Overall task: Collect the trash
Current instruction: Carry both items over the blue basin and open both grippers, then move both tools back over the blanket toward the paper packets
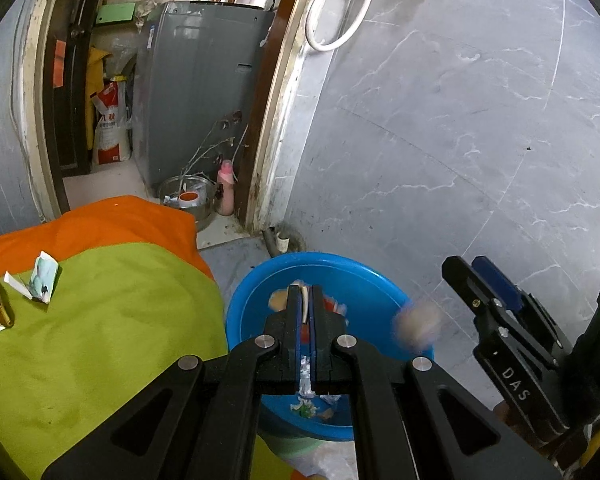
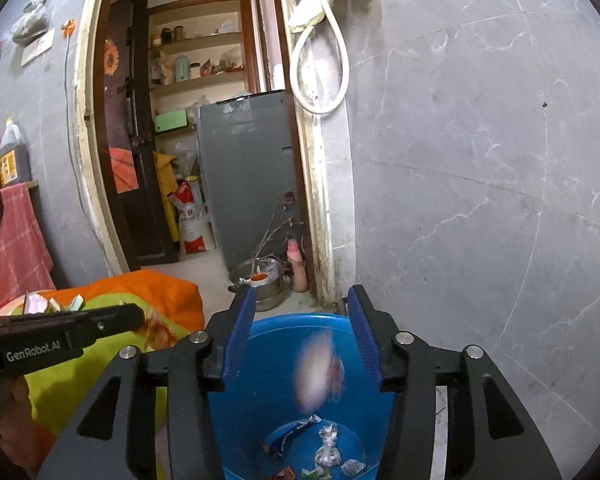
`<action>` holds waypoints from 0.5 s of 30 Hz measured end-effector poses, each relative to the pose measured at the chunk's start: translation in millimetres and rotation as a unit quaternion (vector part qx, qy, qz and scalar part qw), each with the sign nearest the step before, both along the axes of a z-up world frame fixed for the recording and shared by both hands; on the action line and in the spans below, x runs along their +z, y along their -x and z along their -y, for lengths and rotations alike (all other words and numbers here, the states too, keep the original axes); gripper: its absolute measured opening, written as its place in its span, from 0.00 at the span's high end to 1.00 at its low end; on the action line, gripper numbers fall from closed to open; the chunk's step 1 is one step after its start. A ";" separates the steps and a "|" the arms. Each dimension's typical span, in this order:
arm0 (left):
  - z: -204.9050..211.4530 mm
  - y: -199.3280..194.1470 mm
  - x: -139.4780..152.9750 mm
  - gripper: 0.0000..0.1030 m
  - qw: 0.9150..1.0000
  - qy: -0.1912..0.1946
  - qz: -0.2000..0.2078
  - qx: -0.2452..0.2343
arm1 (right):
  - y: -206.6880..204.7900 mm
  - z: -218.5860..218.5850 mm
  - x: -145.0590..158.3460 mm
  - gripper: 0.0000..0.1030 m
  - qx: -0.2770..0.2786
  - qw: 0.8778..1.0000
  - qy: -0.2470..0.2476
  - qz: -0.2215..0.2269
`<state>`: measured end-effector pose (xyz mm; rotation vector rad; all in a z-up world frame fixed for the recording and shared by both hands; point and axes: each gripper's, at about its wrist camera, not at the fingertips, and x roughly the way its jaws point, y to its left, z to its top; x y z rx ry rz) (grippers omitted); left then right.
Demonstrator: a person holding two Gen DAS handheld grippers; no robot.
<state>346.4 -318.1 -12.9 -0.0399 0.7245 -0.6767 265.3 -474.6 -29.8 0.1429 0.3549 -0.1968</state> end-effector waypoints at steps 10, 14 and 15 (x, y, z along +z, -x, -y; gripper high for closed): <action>-18.6 1.6 4.9 0.76 1.000 0.019 0.014 0.019 | 12.9 -2.1 10.1 0.39 -0.015 1.000 0.006 0.025; -29.5 5.0 12.7 0.67 0.999 0.029 0.024 0.027 | 20.5 -4.0 18.0 0.30 -0.019 0.999 0.007 0.040; -33.1 6.8 15.0 0.60 0.999 0.030 0.029 0.030 | 22.7 -4.9 19.9 0.26 -0.020 0.999 0.007 0.044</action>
